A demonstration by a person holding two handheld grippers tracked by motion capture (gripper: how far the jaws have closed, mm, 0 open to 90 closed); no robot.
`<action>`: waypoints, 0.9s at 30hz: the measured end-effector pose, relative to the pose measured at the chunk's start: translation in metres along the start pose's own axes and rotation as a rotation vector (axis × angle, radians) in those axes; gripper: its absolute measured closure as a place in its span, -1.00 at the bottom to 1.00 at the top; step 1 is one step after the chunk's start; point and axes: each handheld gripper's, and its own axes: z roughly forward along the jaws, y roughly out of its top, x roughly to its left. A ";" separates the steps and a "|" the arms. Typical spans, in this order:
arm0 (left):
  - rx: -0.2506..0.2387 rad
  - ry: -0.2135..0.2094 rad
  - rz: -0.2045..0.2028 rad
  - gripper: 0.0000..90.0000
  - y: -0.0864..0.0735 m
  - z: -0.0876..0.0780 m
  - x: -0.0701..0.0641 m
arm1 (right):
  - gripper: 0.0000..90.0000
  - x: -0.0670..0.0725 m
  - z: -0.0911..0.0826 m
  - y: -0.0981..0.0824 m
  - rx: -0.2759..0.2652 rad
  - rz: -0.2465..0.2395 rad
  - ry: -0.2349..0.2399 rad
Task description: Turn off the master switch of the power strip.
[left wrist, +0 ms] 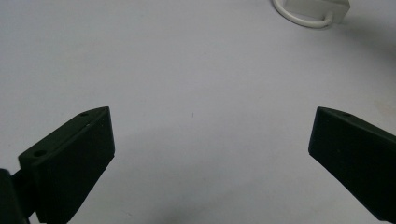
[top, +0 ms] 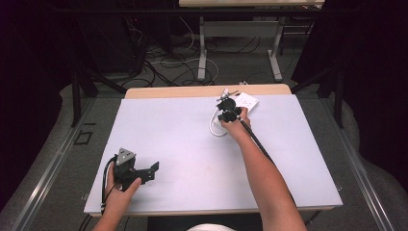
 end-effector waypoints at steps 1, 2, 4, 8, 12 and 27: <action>0.000 0.000 0.000 -0.98 0.000 0.000 0.000 | 0.95 0.000 0.000 0.000 -0.001 -0.001 -0.003; 0.003 0.000 -0.001 -0.98 0.000 0.000 0.000 | 0.95 -0.001 -0.001 0.000 0.001 -0.009 -0.006; 0.004 -0.001 -0.002 -0.98 0.000 0.000 0.000 | 0.94 -0.002 0.000 0.000 -0.013 0.002 0.001; 0.005 -0.002 -0.003 -0.98 0.000 0.000 0.000 | 0.91 -0.003 -0.002 0.000 -0.004 0.012 -0.003; 0.004 -0.001 -0.003 -0.98 0.000 0.000 0.000 | 0.87 -0.002 -0.003 0.001 -0.004 0.004 0.001; 0.008 0.000 0.000 -0.98 0.000 0.001 0.000 | 0.52 -0.002 -0.013 0.003 -0.018 -0.002 0.000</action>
